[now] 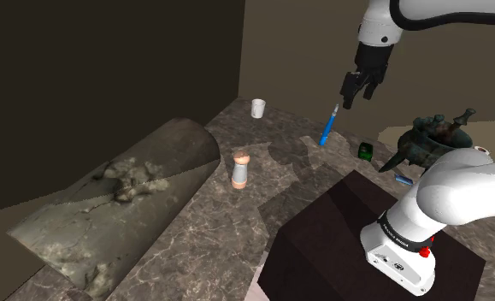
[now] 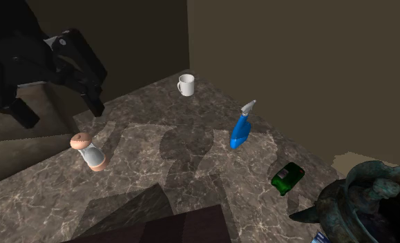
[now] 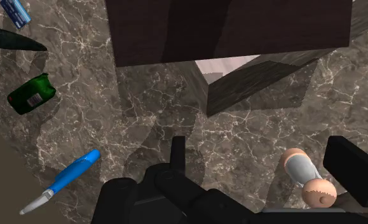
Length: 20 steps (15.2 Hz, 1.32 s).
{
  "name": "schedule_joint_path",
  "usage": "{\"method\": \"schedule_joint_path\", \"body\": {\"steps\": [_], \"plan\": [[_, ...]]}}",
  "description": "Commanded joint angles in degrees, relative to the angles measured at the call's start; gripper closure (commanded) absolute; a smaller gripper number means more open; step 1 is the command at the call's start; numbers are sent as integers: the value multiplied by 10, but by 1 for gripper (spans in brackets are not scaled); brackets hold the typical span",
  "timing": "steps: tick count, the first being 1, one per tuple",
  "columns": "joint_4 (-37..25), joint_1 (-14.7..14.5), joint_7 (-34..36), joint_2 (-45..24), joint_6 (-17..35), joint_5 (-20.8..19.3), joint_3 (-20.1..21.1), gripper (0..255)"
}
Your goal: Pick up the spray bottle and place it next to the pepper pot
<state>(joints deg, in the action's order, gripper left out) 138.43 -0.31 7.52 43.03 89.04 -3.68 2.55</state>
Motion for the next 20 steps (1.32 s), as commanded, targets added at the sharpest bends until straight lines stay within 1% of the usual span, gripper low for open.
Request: {"method": "schedule_joint_path", "body": {"steps": [1,10,15,20], "plan": [[0,0,0,0,0,0,0,0],[-19,57,26,-146,136,-28,-49,0],[-51,84,38,-235,199,-35,-78,0],[-95,108,46,-325,251,-33,-107,0]]}}
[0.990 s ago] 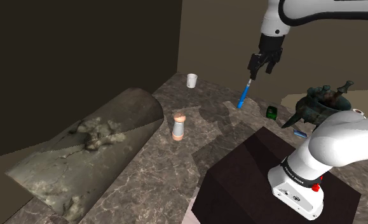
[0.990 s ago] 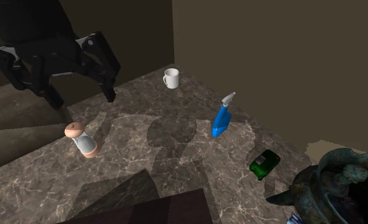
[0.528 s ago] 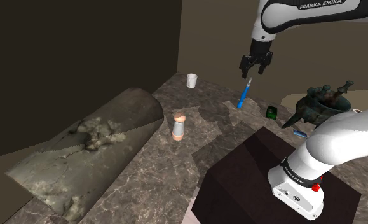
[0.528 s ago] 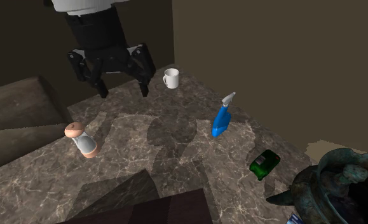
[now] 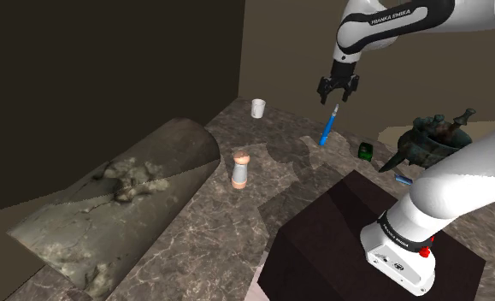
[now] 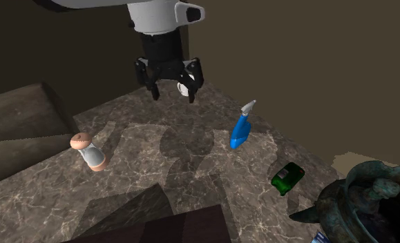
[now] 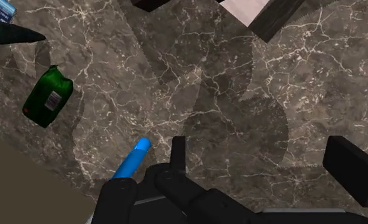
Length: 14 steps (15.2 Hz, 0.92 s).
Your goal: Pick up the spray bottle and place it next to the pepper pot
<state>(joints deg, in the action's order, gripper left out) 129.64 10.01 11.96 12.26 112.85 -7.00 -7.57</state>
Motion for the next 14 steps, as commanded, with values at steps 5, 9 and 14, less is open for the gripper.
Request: {"method": "schedule_joint_path", "body": {"steps": [5,9,14], "plan": [[-63,28,5,-109,53,15,-33,0],[-115,48,3,-182,77,36,-52,0],[-190,78,-1,-274,96,69,-71,0]]}}
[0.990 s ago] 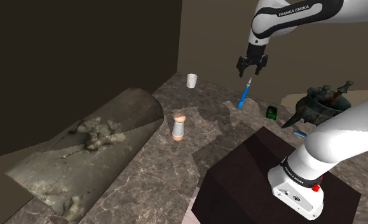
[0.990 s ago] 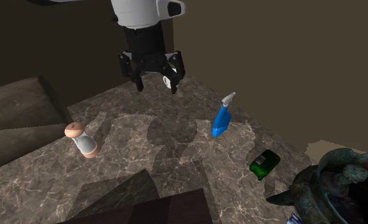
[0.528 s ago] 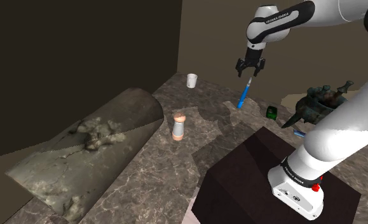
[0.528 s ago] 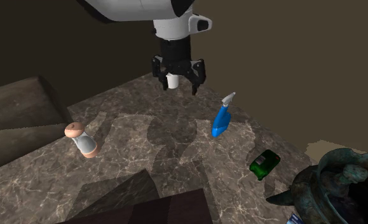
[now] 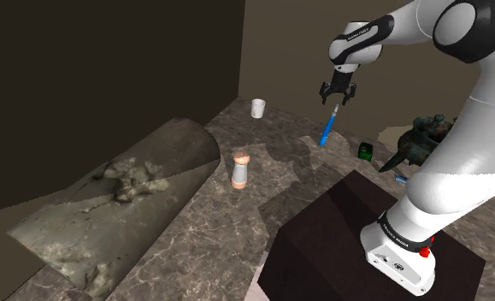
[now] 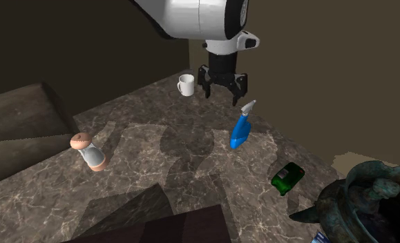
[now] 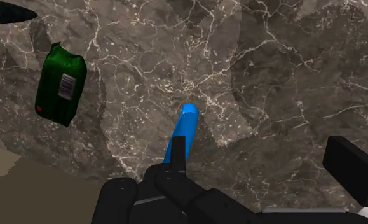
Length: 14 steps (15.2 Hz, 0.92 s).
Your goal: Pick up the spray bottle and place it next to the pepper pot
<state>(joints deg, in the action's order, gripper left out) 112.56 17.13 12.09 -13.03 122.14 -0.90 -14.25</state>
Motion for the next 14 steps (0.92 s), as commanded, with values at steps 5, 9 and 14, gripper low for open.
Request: {"method": "schedule_joint_path", "body": {"steps": [5,9,14], "plan": [[-105,44,-5,-113,8,45,-15,0],[-154,68,-5,-166,12,65,-18,0],[-143,71,-8,-186,42,71,-14,0]]}}
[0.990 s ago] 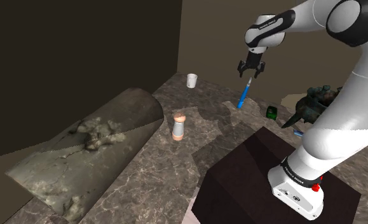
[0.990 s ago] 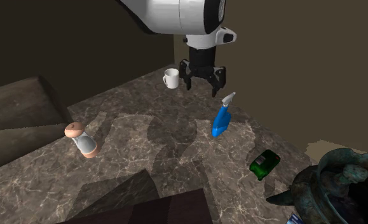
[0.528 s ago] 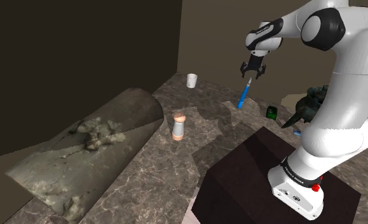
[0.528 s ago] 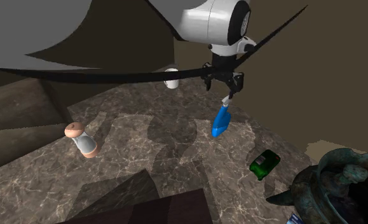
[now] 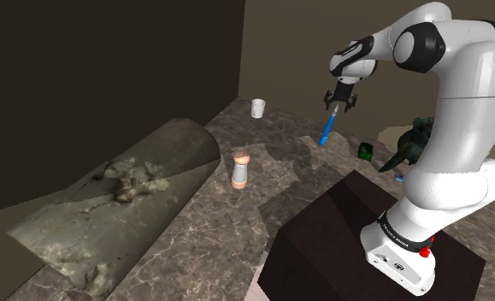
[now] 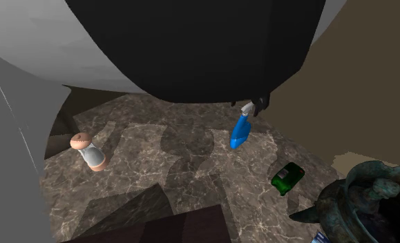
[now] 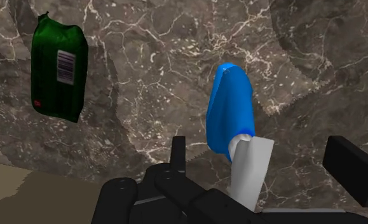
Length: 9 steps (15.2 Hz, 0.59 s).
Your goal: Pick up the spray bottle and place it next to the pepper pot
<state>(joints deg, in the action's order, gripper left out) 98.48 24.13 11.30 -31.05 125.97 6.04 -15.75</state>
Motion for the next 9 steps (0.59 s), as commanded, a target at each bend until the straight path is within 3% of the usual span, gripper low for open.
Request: {"method": "schedule_joint_path", "body": {"steps": [1,9], "plan": [[0,1,-1,-10,10,3,2,0],[1,2,-1,-12,13,3,2,0]]}}
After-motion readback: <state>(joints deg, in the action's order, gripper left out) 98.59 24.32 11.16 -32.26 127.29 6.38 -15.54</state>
